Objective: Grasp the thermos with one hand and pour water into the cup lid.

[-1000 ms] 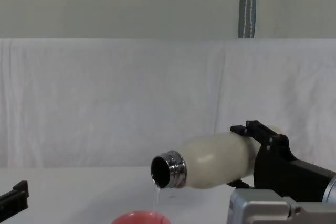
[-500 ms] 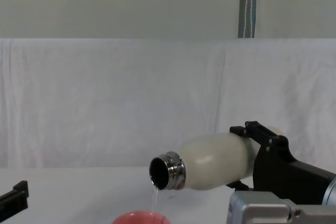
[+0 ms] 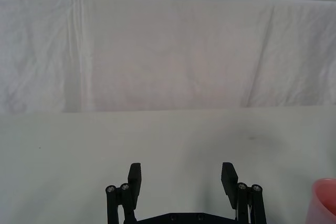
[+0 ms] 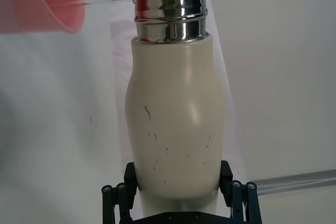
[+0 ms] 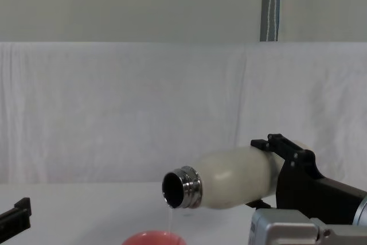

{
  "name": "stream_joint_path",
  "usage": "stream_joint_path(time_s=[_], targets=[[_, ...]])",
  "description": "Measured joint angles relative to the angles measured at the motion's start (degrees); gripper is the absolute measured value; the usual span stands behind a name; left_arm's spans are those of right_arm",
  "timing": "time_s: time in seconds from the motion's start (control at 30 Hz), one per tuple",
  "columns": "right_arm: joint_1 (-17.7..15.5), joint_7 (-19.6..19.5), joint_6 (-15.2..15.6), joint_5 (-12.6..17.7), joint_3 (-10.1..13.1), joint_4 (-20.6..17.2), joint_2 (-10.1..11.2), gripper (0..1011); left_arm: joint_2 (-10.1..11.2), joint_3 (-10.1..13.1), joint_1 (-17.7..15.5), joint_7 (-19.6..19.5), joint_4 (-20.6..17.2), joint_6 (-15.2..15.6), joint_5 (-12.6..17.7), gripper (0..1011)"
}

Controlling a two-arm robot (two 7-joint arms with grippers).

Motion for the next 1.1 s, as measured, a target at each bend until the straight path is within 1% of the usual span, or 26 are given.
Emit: stream_joint_path(time_s=[0.23, 0.57, 0.7, 0.87, 1.1], targets=[[-0.30, 1.39, -1.39, 1.67, 0.08, -0.29, 0.00, 956, 0.00, 0.00, 0.00, 0.00, 0.00, 0.00, 0.00, 1001], [-0.82, 2.45, -1.70, 3.17, 0.57, -0.57, -0.18, 956, 0.00, 0.00, 0.00, 0.00, 0.00, 0.00, 0.00, 1001], [-1.10, 3.13, -1.74, 4.44, 1.11, -0.72, -0.57, 956, 0.00, 0.00, 0.00, 0.00, 0.00, 0.00, 0.00, 1001], [-1.79, 4.53, -1.75, 6.90, 2.20, -1.40, -1.22, 956, 0.00, 0.00, 0.00, 0.00, 0.00, 0.00, 0.00, 1001], [-3.18, 6.75, -1.65, 10.18, 3.85, -3.36, -1.71, 956, 0.00, 0.00, 0.00, 0.00, 0.00, 0.00, 0.00, 1001]])
